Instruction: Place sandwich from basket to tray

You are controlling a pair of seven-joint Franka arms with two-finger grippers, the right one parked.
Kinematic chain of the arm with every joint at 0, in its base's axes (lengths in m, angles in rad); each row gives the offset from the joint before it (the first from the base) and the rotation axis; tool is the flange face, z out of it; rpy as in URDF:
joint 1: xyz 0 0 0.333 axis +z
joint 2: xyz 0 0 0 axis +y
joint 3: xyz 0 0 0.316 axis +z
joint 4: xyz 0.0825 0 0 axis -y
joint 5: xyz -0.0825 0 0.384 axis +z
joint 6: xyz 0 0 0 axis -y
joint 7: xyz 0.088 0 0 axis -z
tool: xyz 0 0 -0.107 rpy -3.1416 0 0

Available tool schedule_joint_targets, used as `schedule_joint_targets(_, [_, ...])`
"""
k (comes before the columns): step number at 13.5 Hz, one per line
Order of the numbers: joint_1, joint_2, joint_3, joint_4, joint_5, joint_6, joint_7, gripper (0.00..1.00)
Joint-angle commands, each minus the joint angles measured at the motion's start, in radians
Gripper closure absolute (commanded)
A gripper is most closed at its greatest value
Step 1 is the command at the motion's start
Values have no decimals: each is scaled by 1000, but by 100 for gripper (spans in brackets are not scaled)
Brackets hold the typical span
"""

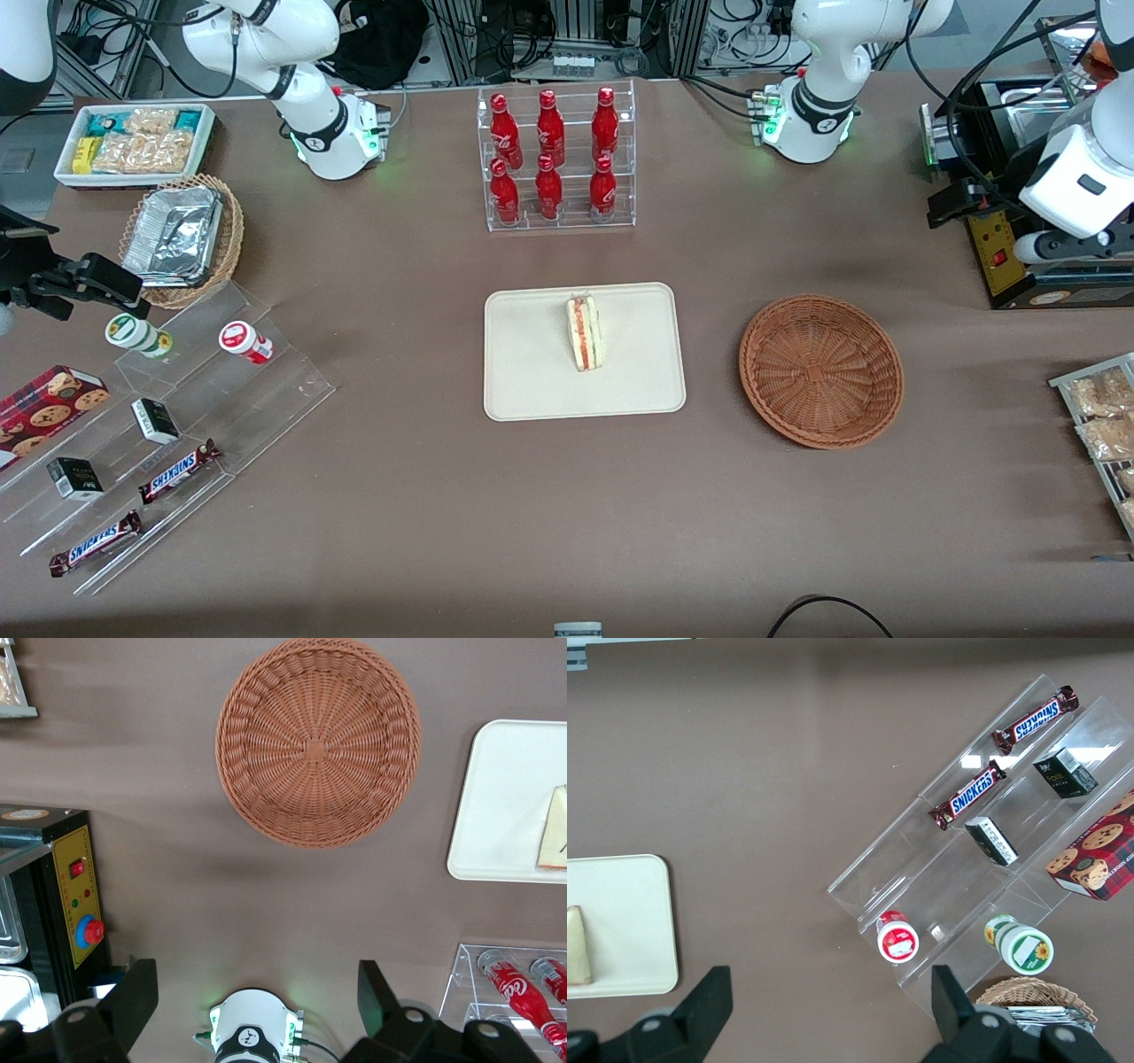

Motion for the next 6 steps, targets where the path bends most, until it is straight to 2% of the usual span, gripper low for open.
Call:
schedule_joint_targets(1, [-13, 49, 15, 48, 6, -1, 15, 0])
schedule_joint_targets(6, [-9, 65, 15, 66, 13, 8, 17, 0])
